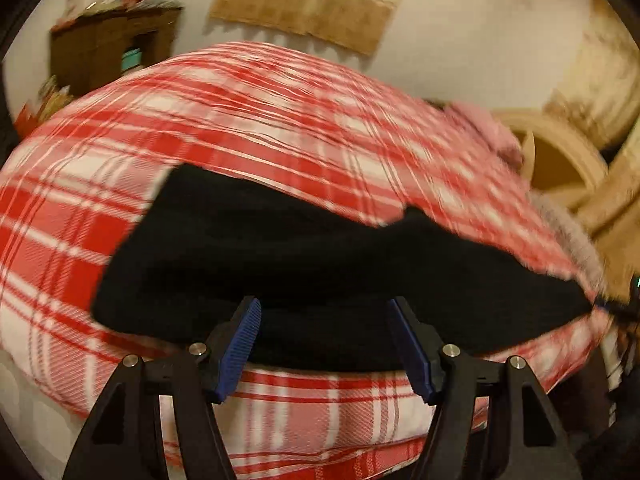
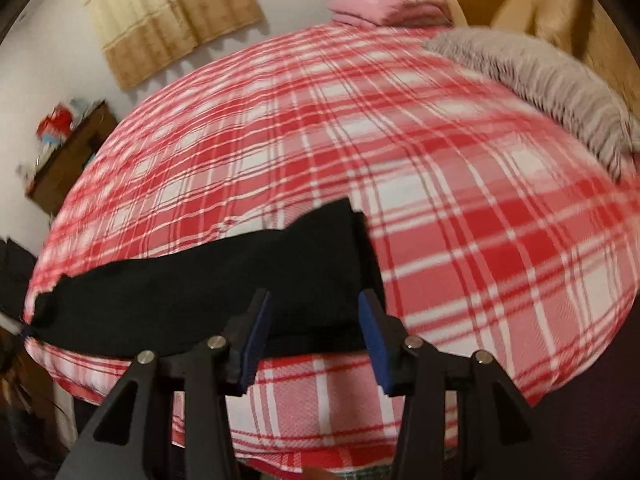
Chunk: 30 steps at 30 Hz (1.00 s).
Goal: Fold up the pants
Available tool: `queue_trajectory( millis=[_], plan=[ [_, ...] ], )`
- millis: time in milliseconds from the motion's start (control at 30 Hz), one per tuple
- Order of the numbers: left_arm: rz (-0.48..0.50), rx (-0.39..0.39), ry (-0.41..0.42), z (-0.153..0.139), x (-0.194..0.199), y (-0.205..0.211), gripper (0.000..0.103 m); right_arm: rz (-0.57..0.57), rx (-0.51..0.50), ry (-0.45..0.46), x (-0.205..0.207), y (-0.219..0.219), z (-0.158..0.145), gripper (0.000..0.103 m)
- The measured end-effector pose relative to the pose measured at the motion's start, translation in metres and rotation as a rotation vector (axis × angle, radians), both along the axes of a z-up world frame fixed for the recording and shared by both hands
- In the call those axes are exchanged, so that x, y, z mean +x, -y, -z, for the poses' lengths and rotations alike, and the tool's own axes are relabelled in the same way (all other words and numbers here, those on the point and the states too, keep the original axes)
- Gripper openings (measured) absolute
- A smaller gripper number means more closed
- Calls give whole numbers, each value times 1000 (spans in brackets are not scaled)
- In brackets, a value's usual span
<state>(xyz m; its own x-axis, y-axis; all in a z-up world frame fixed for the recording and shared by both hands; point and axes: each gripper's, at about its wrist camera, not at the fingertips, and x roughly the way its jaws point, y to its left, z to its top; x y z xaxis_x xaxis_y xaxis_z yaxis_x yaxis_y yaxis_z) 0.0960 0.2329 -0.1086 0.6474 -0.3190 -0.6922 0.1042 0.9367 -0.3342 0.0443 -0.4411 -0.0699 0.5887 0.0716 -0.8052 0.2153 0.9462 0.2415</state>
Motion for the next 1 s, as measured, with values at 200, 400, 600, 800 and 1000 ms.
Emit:
queue_trajectory(
  millis=[200,400,600,800,1000],
  plan=[
    [58,2,-20,9,5,24,67,26,33,-33,-2,0,16,43],
    [51,-20,-45,16,1,29,67,73,73,-20,-11,2,15,42],
    [46,-47,-45,16,1,29,67,47,129,3,-18,-13,6,43],
    [46,-41,-43,13,-1,31,67,110,170,-37,1,-6,31,42],
    [39,-57,-53,18,1,28,67,124,111,-44,0,-7,29,15]
  ],
)
